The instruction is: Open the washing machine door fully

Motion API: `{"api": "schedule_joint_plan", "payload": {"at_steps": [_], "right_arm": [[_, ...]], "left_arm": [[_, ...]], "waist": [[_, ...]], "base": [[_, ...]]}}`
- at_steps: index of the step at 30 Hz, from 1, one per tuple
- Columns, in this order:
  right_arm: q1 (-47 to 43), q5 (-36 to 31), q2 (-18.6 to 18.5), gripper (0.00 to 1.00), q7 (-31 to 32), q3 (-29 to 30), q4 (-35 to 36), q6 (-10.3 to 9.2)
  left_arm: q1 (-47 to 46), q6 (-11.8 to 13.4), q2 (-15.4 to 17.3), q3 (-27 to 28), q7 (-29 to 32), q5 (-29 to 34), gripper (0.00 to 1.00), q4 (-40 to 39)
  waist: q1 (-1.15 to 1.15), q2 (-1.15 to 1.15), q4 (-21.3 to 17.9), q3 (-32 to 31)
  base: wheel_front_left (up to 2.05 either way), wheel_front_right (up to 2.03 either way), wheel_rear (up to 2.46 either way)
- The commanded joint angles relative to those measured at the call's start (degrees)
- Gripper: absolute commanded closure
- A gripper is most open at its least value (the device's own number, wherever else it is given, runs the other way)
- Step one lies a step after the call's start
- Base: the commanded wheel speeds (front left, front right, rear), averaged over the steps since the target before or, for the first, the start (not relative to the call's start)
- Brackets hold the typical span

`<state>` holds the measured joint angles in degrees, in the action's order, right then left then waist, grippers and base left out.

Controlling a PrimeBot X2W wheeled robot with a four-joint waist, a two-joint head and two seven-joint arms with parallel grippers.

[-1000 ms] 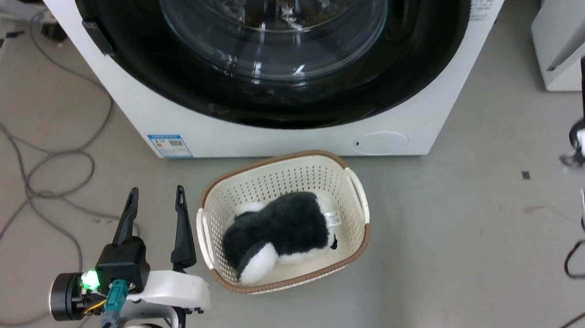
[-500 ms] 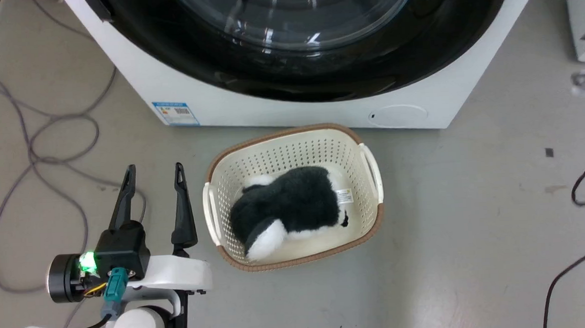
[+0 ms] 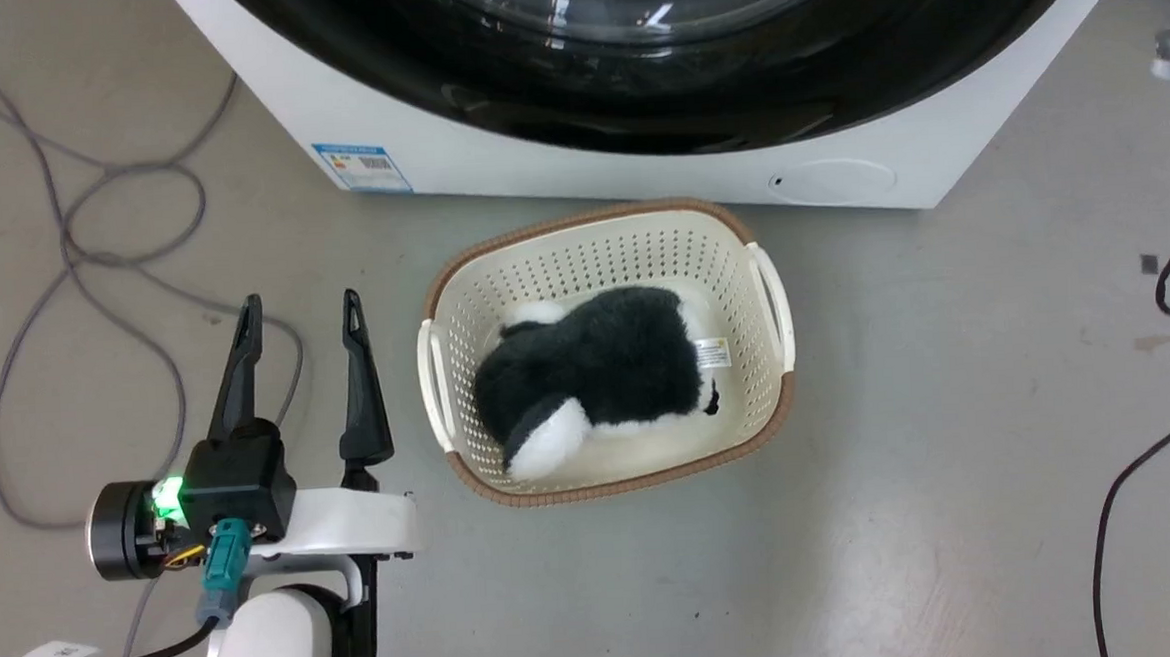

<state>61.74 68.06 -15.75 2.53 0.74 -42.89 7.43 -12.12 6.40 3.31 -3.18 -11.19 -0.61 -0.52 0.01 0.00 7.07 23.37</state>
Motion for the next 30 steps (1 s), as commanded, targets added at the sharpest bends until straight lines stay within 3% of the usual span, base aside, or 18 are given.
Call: {"api": "schedule_joint_plan", "payload": {"at_steps": [1,8,20,30], "right_arm": [[2.5,1.9,-0.7,1.00,0.7,-0.4,-1.4,0.05],[5.7,5.2,-1.9,1.00,4.0,-2.8,-3.8,0.05],[8.2,13.0,-4.2,1.00,17.1,-7.8,-6.1,0.05],[8.0,18.3,-6.0,1.00,22.9,-10.5,-6.2,0.06]], "left_arm": [[-1.2,0.4,0.1,-0.3,-0.6,-0.2,0.00,-0.2],[-2.4,0.9,0.1,-0.7,-1.4,-0.2,0.00,0.0],[-3.6,1.5,0.0,-1.0,-2.8,-0.2,0.00,0.7],[-3.3,2.0,0.4,-0.9,-3.8,0.1,0.00,1.4]], "waist": [[-0.01,0.00,0.3,0.5],[-0.01,0.00,0.9,1.9],[-0.01,0.00,1.4,3.1],[-0.01,0.00,0.8,2.2]], "base": [[0.00,0.00,0.00],[0.00,0.00,0.00],[0.00,0.00,0.00],[0.00,0.00,0.00]]}}
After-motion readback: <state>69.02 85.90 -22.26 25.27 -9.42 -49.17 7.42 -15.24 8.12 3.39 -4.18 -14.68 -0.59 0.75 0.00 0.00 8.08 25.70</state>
